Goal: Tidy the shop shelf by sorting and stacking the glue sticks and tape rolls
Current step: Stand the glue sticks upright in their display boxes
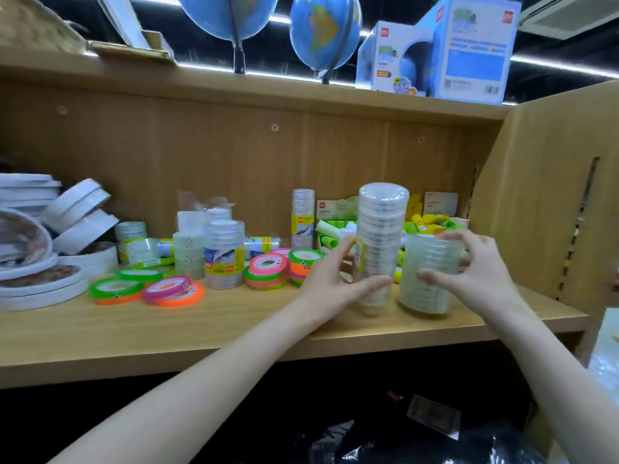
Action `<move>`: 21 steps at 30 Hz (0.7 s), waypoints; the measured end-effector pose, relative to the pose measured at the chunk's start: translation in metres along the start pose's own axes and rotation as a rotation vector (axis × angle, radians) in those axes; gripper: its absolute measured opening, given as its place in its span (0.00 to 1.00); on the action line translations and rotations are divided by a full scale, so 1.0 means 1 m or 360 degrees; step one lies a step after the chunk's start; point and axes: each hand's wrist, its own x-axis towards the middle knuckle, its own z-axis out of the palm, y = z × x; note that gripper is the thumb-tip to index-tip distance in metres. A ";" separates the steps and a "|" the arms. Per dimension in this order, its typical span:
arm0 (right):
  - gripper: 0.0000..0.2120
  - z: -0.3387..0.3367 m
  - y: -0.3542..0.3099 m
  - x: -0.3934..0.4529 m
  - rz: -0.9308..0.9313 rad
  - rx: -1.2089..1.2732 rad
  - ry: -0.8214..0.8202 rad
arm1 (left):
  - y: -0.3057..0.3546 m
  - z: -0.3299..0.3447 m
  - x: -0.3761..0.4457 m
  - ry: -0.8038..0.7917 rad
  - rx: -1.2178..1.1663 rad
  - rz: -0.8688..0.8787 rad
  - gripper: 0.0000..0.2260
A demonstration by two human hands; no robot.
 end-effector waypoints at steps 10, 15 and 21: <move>0.25 0.098 -0.089 -0.023 -0.0504 0.0366 -0.0610 | 0.006 -0.166 -0.079 0.0575 0.0370 -0.0251 0.32; 0.24 0.145 -0.121 -0.026 -0.0648 0.0286 -0.0635 | -0.003 -0.234 -0.126 0.0754 0.0520 -0.0538 0.28; 0.28 0.188 -0.147 -0.037 -0.0641 0.0178 -0.0568 | -0.027 -0.250 -0.148 0.0770 0.0811 -0.0704 0.37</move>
